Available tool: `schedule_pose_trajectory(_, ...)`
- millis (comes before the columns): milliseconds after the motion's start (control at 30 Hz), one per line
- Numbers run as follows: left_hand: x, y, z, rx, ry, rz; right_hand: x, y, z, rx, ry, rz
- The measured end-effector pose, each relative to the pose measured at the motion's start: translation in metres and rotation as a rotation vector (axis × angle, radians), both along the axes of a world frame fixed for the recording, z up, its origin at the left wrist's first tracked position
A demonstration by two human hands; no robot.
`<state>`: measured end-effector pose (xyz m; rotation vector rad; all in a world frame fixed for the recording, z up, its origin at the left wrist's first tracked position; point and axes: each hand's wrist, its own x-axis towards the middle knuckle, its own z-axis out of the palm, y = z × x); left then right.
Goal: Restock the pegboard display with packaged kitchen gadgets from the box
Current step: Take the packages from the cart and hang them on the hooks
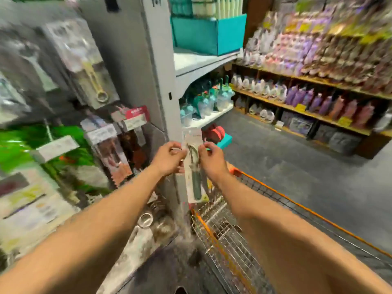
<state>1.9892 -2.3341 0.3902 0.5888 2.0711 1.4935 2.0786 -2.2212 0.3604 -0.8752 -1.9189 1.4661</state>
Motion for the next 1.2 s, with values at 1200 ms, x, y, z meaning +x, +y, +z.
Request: schedule_pose_trajectory(1200,-0.142,-0.566,0.21,0.246,0.491,0.644,-0.202,-0.55,0.23,0.19,0.45,0.542)
